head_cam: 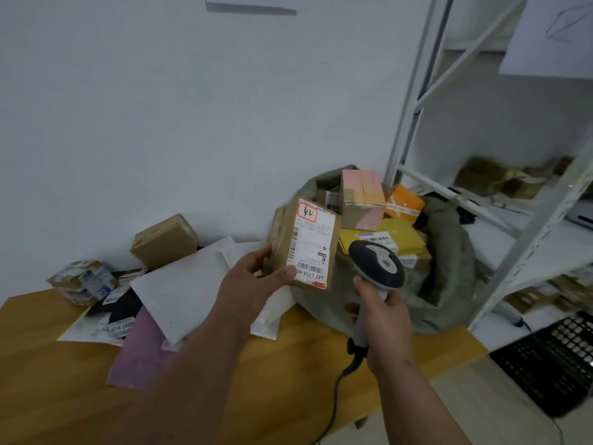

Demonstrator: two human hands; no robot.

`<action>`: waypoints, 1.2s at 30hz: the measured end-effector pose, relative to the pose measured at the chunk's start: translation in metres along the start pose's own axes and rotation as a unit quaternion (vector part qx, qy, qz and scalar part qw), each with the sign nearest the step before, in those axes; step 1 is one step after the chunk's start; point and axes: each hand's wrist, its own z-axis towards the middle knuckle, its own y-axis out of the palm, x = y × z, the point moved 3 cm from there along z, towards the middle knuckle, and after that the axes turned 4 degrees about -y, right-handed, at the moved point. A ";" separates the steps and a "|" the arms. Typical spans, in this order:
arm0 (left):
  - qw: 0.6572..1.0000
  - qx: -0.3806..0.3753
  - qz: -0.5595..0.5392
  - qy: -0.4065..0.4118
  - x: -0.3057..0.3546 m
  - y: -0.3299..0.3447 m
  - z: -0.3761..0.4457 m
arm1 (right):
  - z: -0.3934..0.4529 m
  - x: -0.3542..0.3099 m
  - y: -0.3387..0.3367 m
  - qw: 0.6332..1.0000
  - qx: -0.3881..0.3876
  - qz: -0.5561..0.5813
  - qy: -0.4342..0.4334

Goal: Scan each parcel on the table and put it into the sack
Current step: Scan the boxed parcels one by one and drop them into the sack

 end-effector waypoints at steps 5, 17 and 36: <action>0.991 0.016 0.106 0.075 0.033 0.083 0.028 | 0.064 -0.013 -0.057 0.999 0.038 0.008 -0.018; 0.961 0.088 0.246 0.093 0.063 0.257 0.082 | 0.218 -0.019 -0.173 0.999 0.020 -0.042 0.023; 0.934 0.095 0.338 0.060 0.086 0.291 0.157 | 0.314 -0.014 -0.153 0.987 -0.026 0.025 0.156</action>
